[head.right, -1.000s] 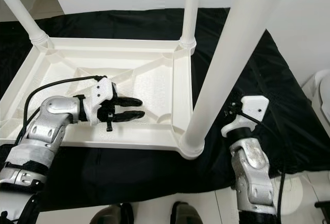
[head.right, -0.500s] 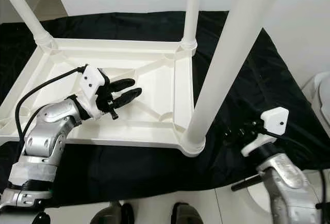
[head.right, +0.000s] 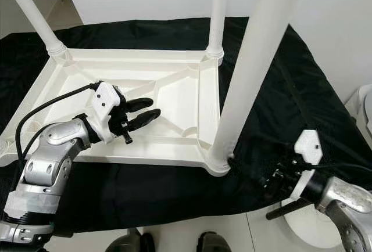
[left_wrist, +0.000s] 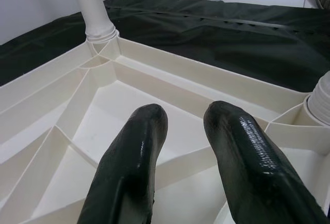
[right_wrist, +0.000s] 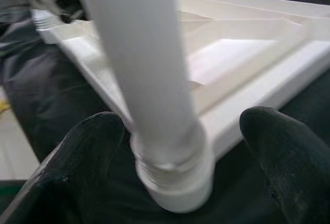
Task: Building children table
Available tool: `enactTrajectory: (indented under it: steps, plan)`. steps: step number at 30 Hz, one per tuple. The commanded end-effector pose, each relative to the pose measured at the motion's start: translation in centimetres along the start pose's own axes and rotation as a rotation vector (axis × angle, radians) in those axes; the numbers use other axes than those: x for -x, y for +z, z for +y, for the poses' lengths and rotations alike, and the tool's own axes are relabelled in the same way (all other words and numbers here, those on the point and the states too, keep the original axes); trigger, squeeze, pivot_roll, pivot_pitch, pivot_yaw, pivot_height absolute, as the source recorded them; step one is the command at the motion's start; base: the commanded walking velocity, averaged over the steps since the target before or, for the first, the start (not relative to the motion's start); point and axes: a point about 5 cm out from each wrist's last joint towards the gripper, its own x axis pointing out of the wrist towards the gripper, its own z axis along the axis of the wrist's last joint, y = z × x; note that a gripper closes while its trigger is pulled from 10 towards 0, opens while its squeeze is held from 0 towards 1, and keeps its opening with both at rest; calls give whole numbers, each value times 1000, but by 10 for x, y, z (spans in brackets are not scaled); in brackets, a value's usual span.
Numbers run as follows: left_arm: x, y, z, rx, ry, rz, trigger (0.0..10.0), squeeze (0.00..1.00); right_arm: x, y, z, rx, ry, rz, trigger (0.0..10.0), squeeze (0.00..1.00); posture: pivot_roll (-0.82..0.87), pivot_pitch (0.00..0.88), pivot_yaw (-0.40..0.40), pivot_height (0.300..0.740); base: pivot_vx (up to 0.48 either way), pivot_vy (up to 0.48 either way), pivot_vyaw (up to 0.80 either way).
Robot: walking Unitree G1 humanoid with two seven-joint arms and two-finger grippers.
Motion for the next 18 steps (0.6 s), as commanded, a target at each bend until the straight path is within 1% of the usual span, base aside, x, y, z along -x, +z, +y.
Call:
enactTrajectory:
  steps: [1,6,8,9,11,12,13,15,16,18]
  plan:
    - [-1,-1,3,-6,71,16,10000,0,-4,0,1,10,36,13,10000,0,-126,70,86,740,0,0,0]
    - [-2,-1,0,-10,70,23,10000,0,-9,2,1,7,58,-1,10000,0,-121,67,83,740,0,0,0]
    - [-3,-2,-4,-12,65,29,10000,0,-23,1,-1,14,49,-31,10000,0,-120,67,82,740,0,0,0]
    - [-3,-2,-4,-12,65,29,10000,0,-23,1,-1,14,49,-31,10000,0,-120,67,82,740,0,0,0]
    - [-5,-3,-8,-7,55,30,10000,0,-36,-2,-5,18,23,-58,10000,0,-116,61,77,740,0,0,0]
    - [-6,-4,-10,3,47,27,10000,0,-43,-7,-5,18,20,-63,10000,0,-119,60,76,740,0,0,0]
    - [-6,-4,-10,3,47,27,10000,0,-43,-7,-5,18,20,-63,10000,0,-119,60,76,740,0,0,0]
    - [-8,-6,-13,13,35,23,10000,0,-56,-13,-7,7,2,-85,10000,0,-122,58,74,740,0,0,0]
    - [-8,-6,-13,13,35,23,10000,0,-56,-13,-7,7,2,-85,10000,0,-122,58,74,740,0,0,0]
    - [-12,-8,-15,11,14,28,10000,0,-67,-13,-14,11,-32,-120,10000,0,-127,62,74,740,0,0,0]
